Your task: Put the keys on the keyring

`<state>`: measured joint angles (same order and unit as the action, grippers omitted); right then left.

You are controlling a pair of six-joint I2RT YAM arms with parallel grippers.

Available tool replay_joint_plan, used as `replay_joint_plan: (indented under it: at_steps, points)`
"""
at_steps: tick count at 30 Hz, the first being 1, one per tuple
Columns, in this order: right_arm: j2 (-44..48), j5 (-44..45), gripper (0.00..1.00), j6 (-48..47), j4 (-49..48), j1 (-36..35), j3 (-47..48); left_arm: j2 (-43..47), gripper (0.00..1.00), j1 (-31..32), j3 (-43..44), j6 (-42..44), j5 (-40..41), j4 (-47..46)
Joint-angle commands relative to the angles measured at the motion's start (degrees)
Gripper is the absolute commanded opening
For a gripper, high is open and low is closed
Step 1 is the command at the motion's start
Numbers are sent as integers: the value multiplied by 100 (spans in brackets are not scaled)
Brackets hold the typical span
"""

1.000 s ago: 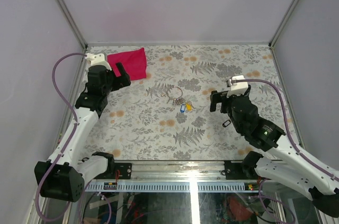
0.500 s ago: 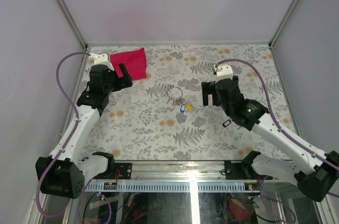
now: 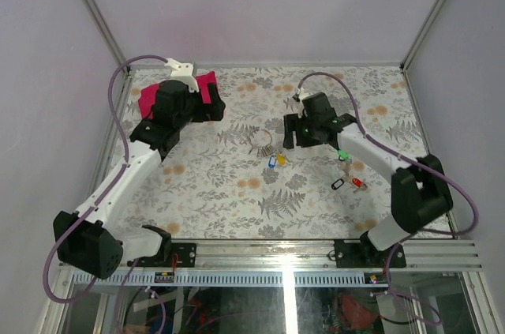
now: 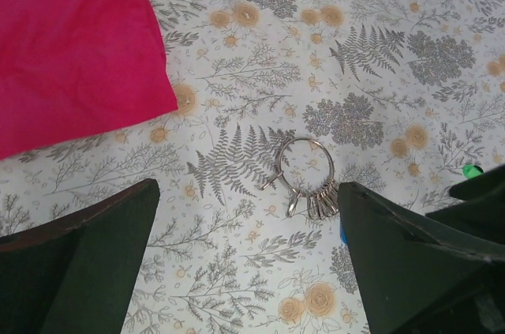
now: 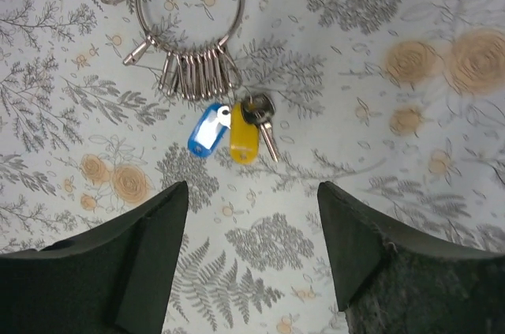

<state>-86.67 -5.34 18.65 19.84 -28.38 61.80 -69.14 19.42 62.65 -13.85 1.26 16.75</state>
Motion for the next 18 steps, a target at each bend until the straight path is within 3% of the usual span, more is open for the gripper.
replay_joint_plan:
  at_steps: [1, 9, 18]
  points:
    - [-893, -525, 69, 21, -358, 4, 769, -328, 100, -1, 145, 194, -394, -330]
    - [-2239, -294, 61, -287, -166, -192, 1940, -469, 96, -5, -50, 243, -351, -143]
    - [-3099, -114, 57, -582, 159, -513, 2869, -767, 91, -99, 87, 214, -611, -15]
